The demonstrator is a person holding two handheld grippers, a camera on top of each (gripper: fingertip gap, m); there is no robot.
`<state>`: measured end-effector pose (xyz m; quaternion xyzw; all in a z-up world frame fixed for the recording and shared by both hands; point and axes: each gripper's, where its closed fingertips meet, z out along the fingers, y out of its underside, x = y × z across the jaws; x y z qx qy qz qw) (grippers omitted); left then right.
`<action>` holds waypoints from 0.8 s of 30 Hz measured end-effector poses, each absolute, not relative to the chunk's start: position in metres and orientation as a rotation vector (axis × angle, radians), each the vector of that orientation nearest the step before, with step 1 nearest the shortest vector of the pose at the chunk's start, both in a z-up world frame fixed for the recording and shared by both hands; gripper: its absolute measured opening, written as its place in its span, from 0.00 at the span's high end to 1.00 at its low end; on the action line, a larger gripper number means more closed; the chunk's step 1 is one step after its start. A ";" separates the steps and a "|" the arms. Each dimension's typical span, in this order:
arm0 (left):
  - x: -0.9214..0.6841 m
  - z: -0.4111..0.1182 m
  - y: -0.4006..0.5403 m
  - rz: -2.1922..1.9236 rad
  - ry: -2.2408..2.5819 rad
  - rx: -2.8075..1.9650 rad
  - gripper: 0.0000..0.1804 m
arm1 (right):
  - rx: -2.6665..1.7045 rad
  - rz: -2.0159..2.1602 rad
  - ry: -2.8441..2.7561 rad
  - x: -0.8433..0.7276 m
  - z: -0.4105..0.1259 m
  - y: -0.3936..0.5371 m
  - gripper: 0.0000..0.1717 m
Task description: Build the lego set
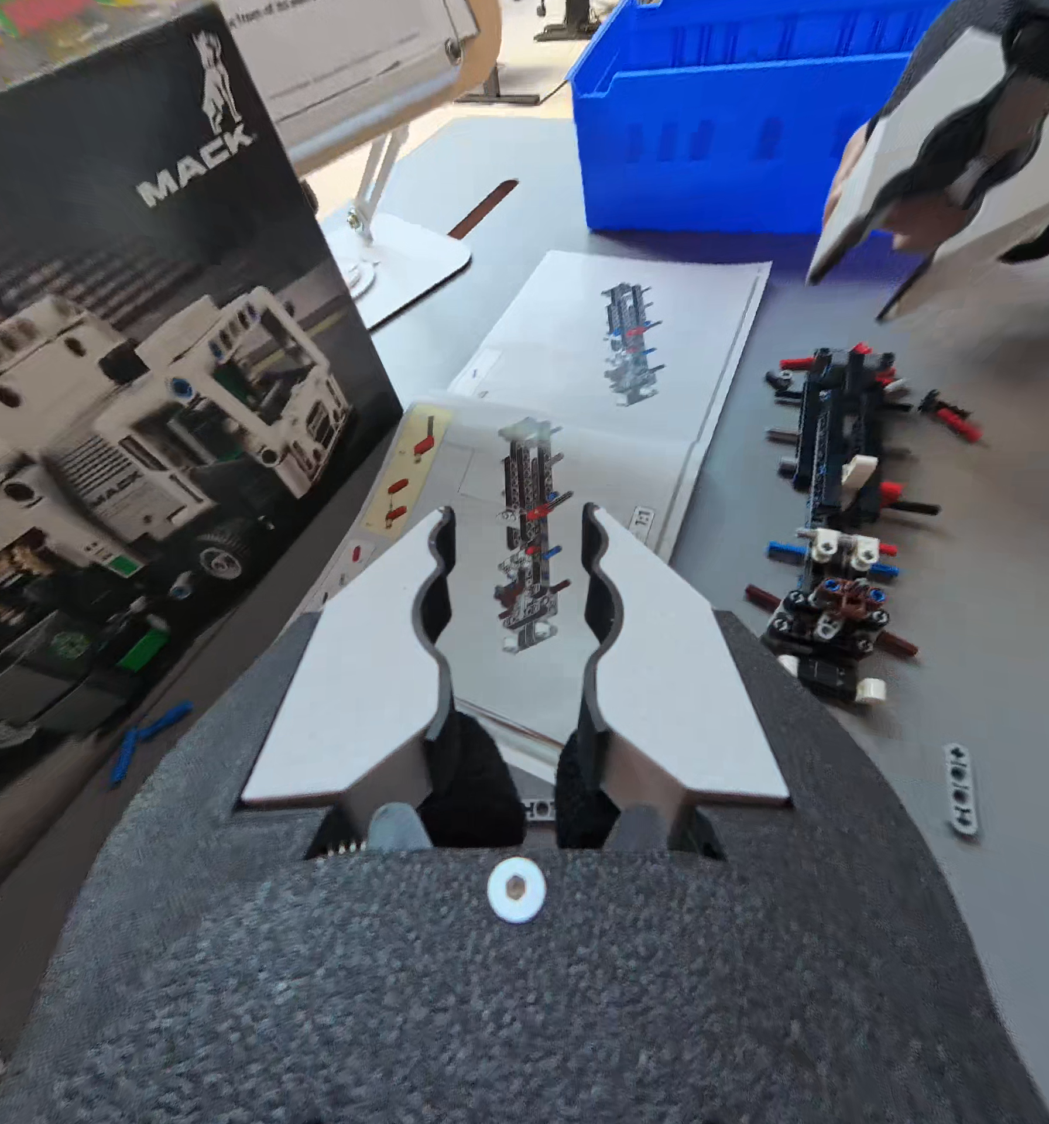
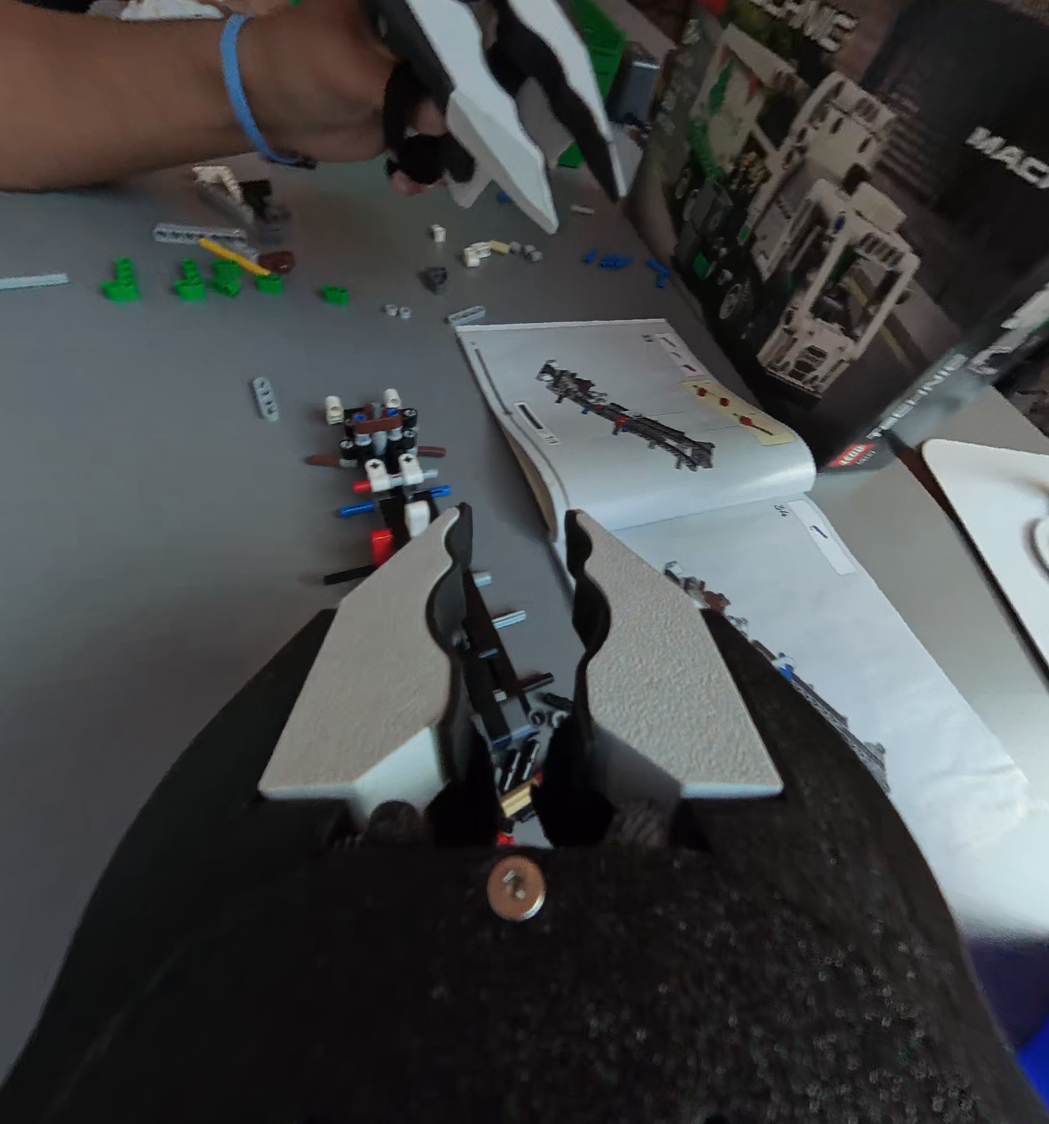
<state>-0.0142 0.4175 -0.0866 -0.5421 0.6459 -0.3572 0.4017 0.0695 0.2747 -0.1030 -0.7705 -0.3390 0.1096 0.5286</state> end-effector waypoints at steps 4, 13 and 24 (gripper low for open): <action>-0.017 -0.106 0.431 -0.845 1.651 -1.444 0.81 | -1.906 0.089 -0.589 0.113 -0.105 0.296 0.83; -0.016 -0.120 0.420 -0.730 1.713 -1.414 0.85 | -1.955 -0.039 -0.407 0.144 -0.122 0.308 0.85; -0.017 -0.154 0.422 -0.736 1.781 -1.503 0.86 | -1.997 -0.092 -0.358 0.175 -0.141 0.310 0.86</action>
